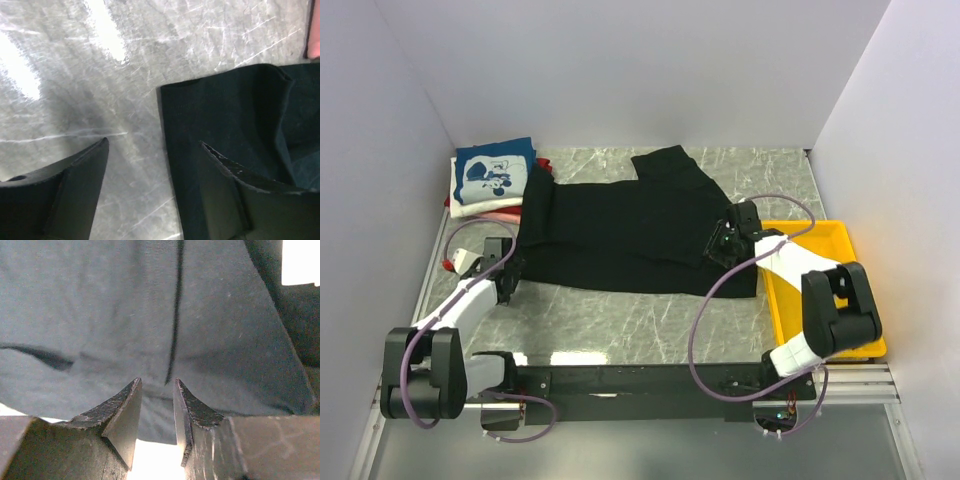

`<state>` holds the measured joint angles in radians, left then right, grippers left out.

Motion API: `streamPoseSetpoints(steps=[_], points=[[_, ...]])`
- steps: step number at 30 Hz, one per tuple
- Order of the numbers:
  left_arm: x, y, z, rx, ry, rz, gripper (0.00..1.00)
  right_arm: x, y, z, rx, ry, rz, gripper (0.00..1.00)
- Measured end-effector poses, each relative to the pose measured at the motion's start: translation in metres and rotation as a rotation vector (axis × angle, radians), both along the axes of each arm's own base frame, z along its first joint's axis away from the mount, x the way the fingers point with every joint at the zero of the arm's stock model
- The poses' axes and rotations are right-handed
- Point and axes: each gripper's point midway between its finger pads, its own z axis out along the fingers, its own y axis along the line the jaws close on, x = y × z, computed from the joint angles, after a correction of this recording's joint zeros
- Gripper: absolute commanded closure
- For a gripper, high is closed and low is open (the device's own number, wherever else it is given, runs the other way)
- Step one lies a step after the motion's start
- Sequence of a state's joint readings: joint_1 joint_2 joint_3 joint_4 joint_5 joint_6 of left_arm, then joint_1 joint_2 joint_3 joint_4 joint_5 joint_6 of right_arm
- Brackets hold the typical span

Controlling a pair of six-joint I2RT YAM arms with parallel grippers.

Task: Fold and stack the t-shirts
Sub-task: Fold the tshirt

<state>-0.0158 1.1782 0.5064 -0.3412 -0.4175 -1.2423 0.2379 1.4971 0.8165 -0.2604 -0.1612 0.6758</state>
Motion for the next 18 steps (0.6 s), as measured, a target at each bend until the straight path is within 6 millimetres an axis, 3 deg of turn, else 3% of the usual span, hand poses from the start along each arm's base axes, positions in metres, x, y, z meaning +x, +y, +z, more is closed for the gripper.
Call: streamPoseSetpoints(steps=[4,9,10,12,13,15,18], points=[[0.007,0.001,0.0,0.005,-0.033,0.004,0.3,0.0,0.0,-0.02,-0.011,0.05,0.0,0.57],[0.015,0.005,-0.004,0.024,-0.042,0.012,0.51,0.005,0.004,-0.028,-0.01,0.062,0.006,0.54],[0.016,0.005,-0.005,0.03,-0.041,0.012,0.6,0.007,0.006,-0.027,-0.009,0.059,0.009,0.55],[0.017,0.006,-0.007,0.034,-0.039,0.012,0.71,0.011,0.009,-0.029,-0.006,0.057,0.013,0.61],[0.017,0.006,-0.008,0.037,-0.033,0.01,0.86,0.012,0.01,-0.028,-0.004,0.055,0.015,0.63],[0.016,0.007,-0.01,0.04,-0.027,0.01,0.98,0.015,0.013,-0.03,0.0,0.054,0.016,0.73],[0.015,0.008,-0.011,0.048,-0.018,0.005,0.99,0.015,0.016,-0.032,0.002,0.056,0.02,0.88]])
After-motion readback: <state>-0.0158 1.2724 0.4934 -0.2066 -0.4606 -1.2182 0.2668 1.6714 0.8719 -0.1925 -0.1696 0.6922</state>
